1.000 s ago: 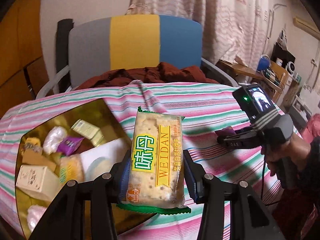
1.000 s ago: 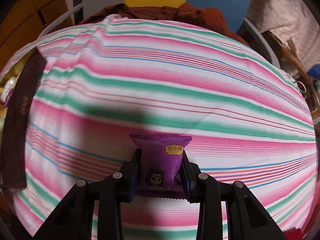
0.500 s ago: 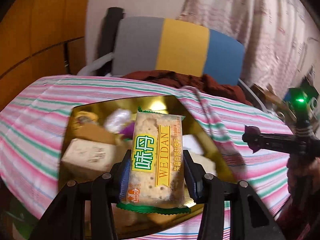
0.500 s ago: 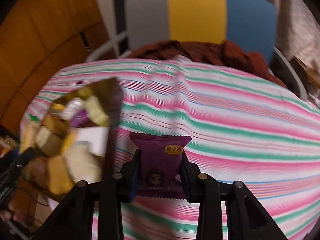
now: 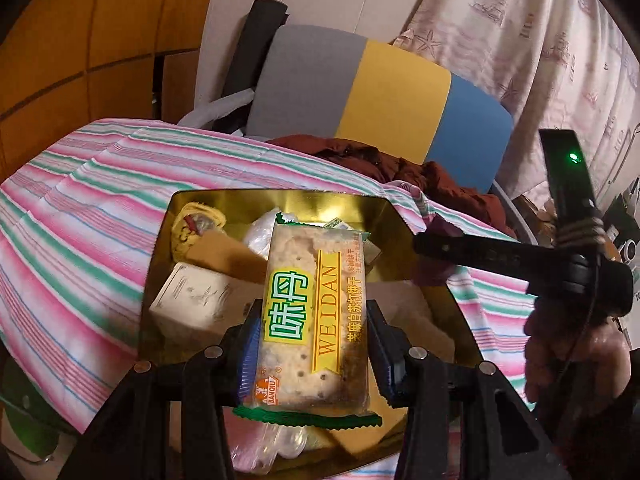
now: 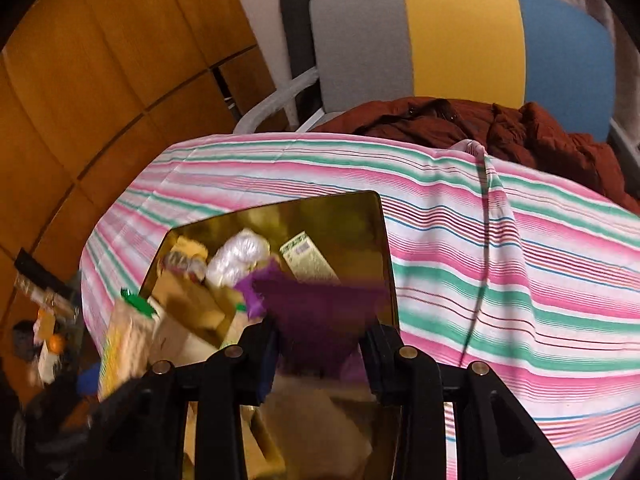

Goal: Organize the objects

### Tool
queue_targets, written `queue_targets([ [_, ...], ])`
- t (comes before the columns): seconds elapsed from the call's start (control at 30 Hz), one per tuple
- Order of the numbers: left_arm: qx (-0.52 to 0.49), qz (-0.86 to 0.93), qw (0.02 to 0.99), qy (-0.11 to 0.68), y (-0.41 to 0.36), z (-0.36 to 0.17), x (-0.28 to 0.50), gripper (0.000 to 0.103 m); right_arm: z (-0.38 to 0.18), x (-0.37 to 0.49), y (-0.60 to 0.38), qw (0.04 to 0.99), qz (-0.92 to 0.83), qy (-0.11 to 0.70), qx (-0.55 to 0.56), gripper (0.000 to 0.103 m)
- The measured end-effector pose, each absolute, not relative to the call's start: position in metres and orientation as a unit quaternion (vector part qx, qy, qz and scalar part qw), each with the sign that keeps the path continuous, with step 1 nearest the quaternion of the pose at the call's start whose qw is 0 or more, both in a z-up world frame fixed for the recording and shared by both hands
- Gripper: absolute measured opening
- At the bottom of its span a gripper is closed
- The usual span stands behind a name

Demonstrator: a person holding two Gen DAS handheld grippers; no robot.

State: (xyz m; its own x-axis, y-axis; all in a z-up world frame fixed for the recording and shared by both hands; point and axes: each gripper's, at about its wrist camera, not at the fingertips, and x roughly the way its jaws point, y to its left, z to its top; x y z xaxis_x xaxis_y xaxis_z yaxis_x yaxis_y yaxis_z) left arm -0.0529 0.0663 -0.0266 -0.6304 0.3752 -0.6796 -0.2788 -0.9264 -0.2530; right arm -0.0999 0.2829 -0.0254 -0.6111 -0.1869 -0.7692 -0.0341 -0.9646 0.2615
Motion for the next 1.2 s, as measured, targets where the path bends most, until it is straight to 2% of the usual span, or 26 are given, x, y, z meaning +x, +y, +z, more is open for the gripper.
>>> queue_targets([
  [0.2,-0.393,0.900,0.182,-0.058,0.082,-0.030,-0.069,0.047,-0.028,-0.108,0.283,0.049,-0.887,-0.131,0.441,0.038],
  [0.23,-0.394,0.898,0.185,-0.058,0.086,-0.032,-0.071,0.048,-0.029,-0.108,0.283,0.045,-0.887,-0.127,0.441,0.041],
  [0.33,-0.401,0.897,0.181,-0.046,0.095,-0.036,-0.079,0.048,-0.032,-0.108,0.287,0.047,-0.883,-0.137,0.446,0.064],
  [0.37,-0.404,0.895,0.182,-0.048,0.097,-0.038,-0.082,0.048,-0.032,-0.107,0.288,0.047,-0.885,-0.137,0.443,0.066],
  [0.53,-0.410,0.895,0.171,-0.050,0.102,-0.041,-0.091,0.051,-0.030,-0.105,0.293,0.046,-0.887,-0.143,0.437,0.068],
  [0.6,-0.405,0.897,0.173,-0.042,0.104,-0.039,-0.091,0.057,-0.031,-0.103,0.293,0.044,-0.886,-0.143,0.439,0.068],
  [1.0,-0.388,0.911,0.138,-0.023,0.092,-0.029,-0.070,0.057,-0.032,-0.079,0.281,0.021,-0.897,-0.106,0.428,0.068],
  [1.2,-0.372,0.920,0.120,-0.018,0.080,-0.018,-0.054,0.060,-0.024,-0.054,0.268,-0.004,-0.913,-0.072,0.401,0.076],
])
